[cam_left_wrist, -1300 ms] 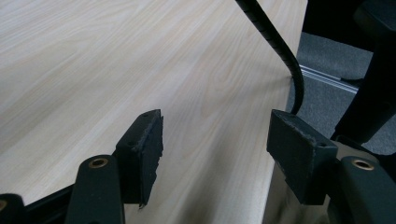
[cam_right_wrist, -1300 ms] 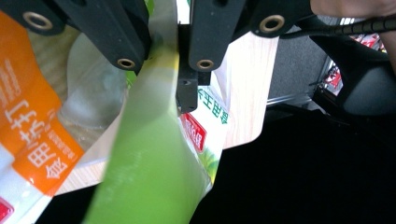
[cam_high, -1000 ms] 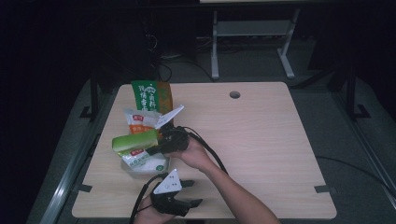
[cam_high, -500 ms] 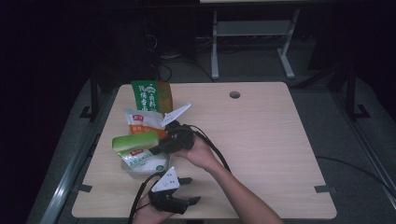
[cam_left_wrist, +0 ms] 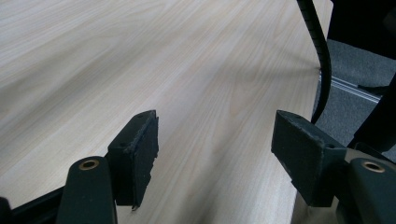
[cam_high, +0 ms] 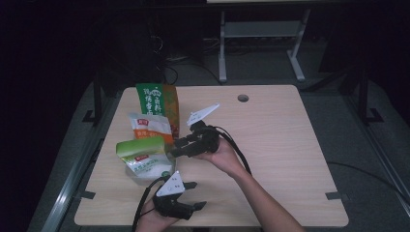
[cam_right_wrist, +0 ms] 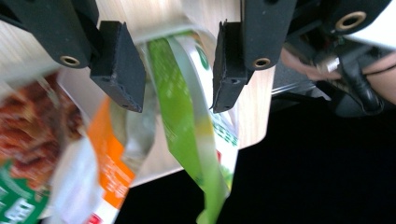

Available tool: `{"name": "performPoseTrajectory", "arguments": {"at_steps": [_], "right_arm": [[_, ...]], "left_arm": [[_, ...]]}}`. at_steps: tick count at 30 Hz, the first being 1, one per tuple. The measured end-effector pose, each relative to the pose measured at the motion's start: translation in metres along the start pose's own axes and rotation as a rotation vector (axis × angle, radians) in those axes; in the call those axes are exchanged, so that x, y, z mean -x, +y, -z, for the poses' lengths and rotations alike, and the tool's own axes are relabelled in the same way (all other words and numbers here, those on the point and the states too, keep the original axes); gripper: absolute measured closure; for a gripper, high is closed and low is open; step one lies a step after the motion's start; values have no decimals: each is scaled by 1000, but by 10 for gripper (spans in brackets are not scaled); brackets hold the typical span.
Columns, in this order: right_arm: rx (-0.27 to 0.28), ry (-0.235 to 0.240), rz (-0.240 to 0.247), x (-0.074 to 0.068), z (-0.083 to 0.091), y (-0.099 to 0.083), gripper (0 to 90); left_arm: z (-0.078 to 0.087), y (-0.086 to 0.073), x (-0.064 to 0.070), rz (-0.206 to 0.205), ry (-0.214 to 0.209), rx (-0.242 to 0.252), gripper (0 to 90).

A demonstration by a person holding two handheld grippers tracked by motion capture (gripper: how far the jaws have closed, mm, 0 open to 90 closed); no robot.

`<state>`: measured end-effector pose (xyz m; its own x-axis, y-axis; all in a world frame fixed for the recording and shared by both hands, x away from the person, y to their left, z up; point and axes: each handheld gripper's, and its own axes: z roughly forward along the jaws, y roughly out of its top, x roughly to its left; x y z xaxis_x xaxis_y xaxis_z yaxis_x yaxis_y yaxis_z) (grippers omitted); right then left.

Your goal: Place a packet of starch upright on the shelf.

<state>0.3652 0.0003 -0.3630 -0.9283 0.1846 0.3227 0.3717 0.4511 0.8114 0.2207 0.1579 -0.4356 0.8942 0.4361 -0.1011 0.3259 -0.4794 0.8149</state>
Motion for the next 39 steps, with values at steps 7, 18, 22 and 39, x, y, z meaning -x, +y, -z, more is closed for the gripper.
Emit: {"name": "performPoseTrajectory", "arguments": {"at_steps": [7,18,22,39], "right_arm": [[7,-38,-46,10,21,-15,488],[5,-97,-107,21,49,-33,443],[3,-109,-120,23,56,-39,430],[1,-150,-160,29,80,-52,397]], "left_arm": [[-1,0,-1,0,3,-6,312],[2,-1,-4,44,-8,25,305],[2,-1,-5,46,0,23,302],[-1,-1,-8,36,11,8,288]]}}
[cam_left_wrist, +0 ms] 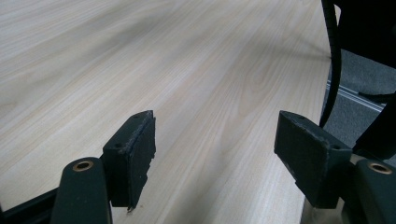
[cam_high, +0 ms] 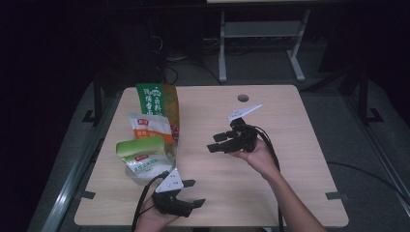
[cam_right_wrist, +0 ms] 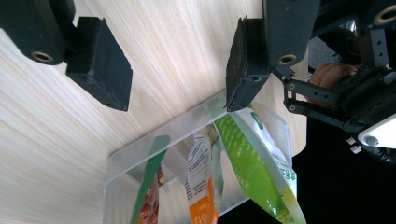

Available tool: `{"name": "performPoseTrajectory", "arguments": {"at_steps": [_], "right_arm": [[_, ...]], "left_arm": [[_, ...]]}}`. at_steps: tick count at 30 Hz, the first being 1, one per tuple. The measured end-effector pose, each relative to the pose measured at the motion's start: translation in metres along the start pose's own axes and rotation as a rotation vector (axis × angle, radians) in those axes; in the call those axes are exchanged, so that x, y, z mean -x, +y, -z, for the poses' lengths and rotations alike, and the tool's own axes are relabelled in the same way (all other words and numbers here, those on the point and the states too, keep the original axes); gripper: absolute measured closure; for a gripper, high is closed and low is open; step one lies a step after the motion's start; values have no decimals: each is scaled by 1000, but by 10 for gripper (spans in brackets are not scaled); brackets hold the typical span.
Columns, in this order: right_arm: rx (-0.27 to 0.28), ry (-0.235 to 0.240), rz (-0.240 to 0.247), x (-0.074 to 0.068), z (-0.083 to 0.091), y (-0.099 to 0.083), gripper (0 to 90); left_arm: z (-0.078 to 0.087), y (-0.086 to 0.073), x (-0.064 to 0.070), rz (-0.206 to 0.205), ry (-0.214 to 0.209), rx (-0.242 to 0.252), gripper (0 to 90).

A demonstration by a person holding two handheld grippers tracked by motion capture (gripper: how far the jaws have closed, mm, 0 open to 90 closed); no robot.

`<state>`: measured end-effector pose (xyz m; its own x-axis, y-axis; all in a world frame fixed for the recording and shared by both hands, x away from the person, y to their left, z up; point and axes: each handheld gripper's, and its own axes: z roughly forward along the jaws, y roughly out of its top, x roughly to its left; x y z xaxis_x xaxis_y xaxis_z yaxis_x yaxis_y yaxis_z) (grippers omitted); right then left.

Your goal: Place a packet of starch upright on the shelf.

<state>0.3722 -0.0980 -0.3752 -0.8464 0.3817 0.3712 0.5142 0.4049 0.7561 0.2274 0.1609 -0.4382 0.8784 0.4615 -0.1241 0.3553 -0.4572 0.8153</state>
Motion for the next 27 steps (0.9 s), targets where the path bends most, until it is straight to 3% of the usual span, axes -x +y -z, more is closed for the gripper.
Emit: {"name": "performPoseTrajectory", "arguments": {"at_steps": [27], "right_arm": [[31,-76,-53,9,47,-35,355]], "left_arm": [[3,0,-4,14,2,3,286]]}}
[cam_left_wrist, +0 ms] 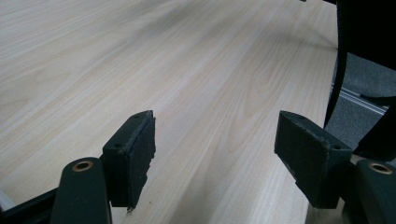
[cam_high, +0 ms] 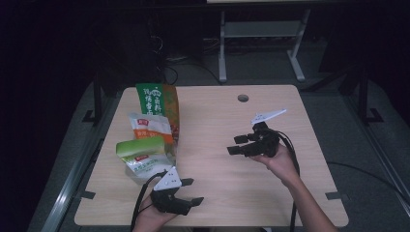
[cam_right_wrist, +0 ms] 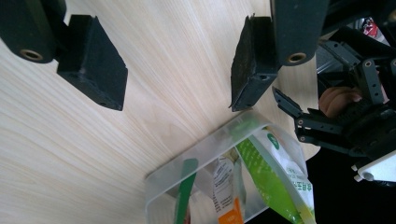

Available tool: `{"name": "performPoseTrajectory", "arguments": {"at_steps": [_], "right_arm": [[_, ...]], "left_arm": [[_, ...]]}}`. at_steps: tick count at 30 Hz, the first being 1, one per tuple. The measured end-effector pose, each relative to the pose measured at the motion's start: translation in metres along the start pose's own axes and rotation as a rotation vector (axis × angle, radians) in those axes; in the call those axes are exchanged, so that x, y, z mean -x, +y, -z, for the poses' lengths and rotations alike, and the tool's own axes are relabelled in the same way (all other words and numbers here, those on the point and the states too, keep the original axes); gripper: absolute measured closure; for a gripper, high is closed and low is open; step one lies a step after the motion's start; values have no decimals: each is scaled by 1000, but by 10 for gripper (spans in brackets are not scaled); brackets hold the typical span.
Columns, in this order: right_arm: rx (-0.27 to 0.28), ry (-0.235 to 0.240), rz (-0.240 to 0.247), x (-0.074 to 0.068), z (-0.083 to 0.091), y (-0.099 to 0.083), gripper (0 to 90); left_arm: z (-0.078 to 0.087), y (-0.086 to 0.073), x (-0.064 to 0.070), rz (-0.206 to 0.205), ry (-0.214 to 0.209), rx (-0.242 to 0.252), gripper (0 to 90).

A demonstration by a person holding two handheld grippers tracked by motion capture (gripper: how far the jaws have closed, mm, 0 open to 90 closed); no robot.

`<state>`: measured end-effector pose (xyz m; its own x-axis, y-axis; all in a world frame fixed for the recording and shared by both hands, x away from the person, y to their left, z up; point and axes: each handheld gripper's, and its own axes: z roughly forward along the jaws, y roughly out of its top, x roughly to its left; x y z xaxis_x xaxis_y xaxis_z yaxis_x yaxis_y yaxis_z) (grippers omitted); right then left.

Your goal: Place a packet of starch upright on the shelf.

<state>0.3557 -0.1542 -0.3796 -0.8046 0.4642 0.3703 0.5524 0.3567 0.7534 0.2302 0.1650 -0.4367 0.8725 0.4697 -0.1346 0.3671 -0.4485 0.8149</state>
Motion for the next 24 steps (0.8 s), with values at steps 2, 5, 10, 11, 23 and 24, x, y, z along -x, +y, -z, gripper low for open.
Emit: {"name": "performPoseTrajectory", "arguments": {"at_steps": [2,5,10,11,23,24], "right_arm": [[4,-1,-5,1,3,-3,356],[8,-6,-12,4,7,-10,353],[-1,-20,-38,9,14,-22,346],[2,-21,-36,9,16,-24,346],[12,-44,-71,13,34,-54,338],[11,-47,-80,14,35,-57,337]], "left_arm": [[0,0,0,4,-1,6,287],[1,0,-1,8,0,8,287],[1,0,-1,4,2,8,287],[1,1,-2,3,2,6,287],[0,0,-2,-4,1,-2,287],[0,0,-2,-1,2,1,287]]}}
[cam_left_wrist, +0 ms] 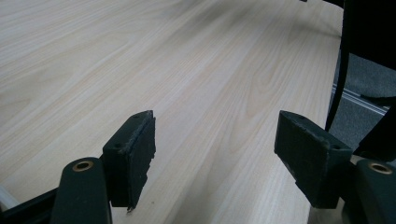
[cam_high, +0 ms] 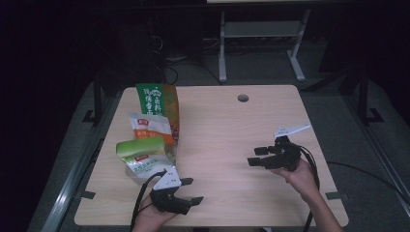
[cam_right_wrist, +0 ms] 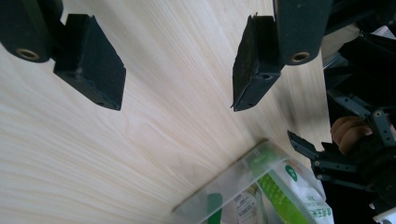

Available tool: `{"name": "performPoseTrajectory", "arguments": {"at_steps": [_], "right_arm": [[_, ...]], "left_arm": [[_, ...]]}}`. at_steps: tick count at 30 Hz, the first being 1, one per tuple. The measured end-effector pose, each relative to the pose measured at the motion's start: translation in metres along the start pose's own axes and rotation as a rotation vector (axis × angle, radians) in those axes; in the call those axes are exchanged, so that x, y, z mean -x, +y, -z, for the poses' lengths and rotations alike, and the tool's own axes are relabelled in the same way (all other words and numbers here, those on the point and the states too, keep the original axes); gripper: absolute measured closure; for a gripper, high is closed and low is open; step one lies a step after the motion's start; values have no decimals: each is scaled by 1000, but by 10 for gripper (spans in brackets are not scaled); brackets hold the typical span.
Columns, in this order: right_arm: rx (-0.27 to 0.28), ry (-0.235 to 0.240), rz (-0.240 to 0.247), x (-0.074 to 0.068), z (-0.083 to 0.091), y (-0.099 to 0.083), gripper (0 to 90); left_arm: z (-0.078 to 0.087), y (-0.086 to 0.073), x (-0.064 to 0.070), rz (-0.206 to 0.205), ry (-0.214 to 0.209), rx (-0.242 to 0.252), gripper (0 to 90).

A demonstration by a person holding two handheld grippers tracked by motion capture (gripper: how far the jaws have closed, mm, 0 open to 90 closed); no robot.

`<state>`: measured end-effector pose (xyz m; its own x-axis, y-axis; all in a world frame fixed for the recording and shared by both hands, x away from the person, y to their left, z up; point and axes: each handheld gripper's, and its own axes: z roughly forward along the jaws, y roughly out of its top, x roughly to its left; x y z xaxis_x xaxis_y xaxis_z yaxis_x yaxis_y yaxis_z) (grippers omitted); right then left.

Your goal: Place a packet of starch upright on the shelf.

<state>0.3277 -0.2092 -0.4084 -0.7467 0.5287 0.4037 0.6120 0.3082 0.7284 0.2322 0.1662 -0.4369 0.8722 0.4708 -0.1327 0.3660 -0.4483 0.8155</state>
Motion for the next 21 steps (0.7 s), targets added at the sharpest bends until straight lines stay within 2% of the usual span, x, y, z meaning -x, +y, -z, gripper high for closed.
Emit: {"name": "performPoseTrajectory", "arguments": {"at_steps": [21], "right_arm": [[20,-39,-51,7,27,-44,326]], "left_arm": [[1,-1,-2,-1,3,-3,287]]}}
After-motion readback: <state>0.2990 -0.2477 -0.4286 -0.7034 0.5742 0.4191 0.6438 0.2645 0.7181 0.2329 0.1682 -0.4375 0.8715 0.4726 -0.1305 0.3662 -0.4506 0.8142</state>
